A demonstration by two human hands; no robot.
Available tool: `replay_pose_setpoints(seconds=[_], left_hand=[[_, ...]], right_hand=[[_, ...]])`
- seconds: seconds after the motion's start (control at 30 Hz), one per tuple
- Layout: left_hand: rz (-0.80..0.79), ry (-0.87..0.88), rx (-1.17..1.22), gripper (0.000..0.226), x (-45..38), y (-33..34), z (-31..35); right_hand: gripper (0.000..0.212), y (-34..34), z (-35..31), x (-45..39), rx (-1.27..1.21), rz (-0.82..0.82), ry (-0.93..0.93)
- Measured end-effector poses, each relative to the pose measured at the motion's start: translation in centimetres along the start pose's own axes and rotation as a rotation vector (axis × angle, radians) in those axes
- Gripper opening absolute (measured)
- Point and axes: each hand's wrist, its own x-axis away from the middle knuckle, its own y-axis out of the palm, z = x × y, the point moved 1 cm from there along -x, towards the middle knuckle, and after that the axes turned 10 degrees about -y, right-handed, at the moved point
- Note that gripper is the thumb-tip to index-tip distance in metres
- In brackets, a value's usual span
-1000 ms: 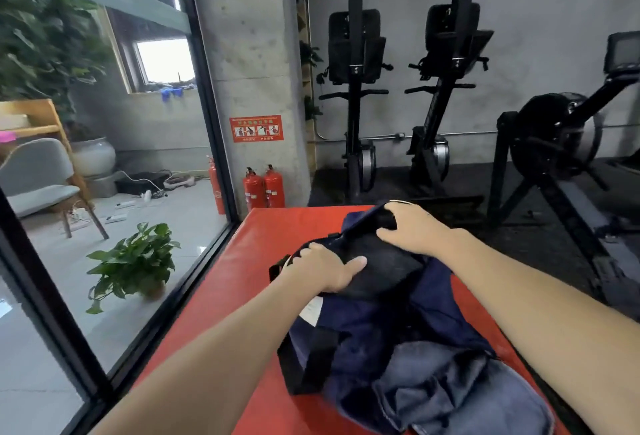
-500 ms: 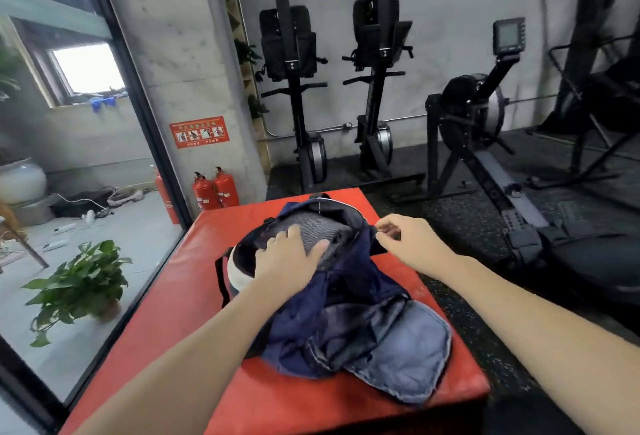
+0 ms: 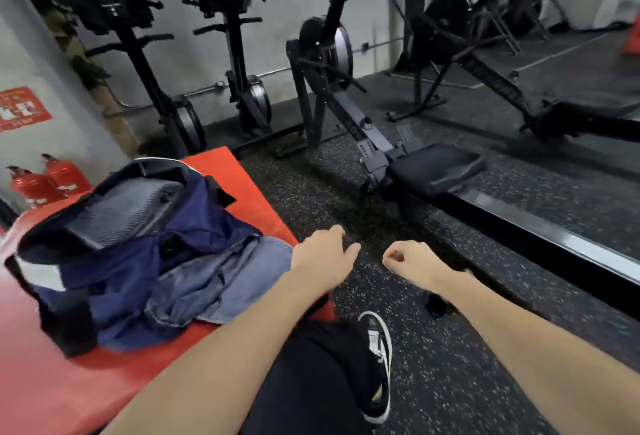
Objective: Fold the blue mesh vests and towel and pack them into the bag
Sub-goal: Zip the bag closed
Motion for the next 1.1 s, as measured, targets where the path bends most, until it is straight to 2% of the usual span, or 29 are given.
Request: replay_pose_setpoints(seconds=[0.2,0.43,0.67,0.73,0.83,0.93,1.1], left_hand=[[-0.277,0.046,-0.114,0.044,-1.3,9.0,7.6],[-0.476,0.038,-0.204,0.044,-4.3,19.1,10.5],[-0.548,0.029,-0.211,0.045,-9.1,26.5,11.4],[-0.549,0.023,-0.196,0.043,-10.3,28.1,11.3],[-0.540,-0.017,-0.146,0.044,-11.7,30.0,11.2],[-0.523,-0.061,-0.055,0.045,-12.6,31.2,11.7],[-0.480,-0.078,0.006,0.040,-13.6,32.7,11.8]], right_hand=[[0.020,2.0,12.8,3.3,0.029,-0.086,0.268],[0.019,5.6,22.8,4.0,-0.007,-0.108,0.476],[0.066,9.5,29.9,-0.6,-0.041,-0.134,0.574],[0.067,10.5,31.8,-2.5,-0.065,-0.085,0.616],[0.068,11.3,34.4,-5.4,-0.149,0.064,0.773],[0.088,12.3,36.2,-7.6,-0.260,0.186,0.949],[0.115,15.5,39.8,-9.7,-0.456,0.307,1.060]])
